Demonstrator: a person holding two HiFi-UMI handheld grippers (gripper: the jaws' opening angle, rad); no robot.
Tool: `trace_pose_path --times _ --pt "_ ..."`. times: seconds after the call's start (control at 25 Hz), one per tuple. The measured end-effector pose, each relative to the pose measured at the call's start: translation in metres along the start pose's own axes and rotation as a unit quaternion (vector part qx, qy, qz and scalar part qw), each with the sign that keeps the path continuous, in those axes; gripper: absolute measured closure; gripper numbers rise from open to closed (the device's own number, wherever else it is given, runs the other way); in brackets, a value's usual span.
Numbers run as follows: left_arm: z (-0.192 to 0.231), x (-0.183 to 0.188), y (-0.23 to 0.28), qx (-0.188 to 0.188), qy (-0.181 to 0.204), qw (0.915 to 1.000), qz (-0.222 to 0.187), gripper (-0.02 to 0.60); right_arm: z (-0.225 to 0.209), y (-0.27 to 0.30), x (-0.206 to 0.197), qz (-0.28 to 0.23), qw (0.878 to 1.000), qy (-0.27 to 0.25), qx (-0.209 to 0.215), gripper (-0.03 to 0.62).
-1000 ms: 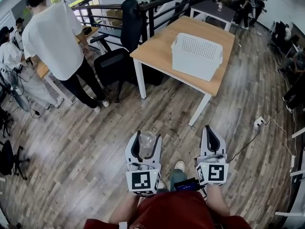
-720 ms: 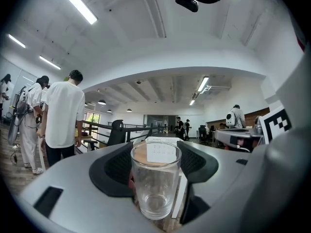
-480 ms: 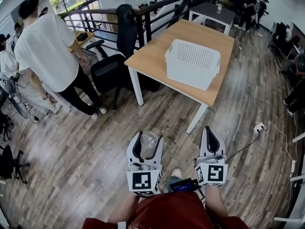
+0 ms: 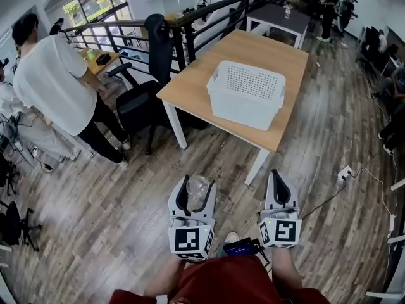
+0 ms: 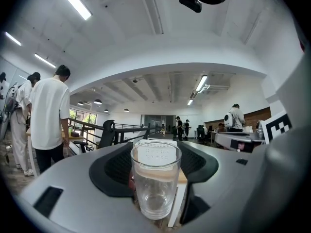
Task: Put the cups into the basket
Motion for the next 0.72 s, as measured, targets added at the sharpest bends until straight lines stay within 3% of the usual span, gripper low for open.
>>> trace_pose_path --times 0.72 --pt "-0.041 -0.006 0.096 0.008 -0.005 1.0 0.0 0.295 -0.084 0.053 -0.023 -0.001 1.0 0.005 0.004 0.582"
Point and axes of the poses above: the fingertips, and each gripper's own axes: y forward along the fingers, z to its left, x out of its top, the point moved 6 cm from there along -y, backward along the fingers, and after that the axes turned 6 degrees about -y, right-handed, at the moved point
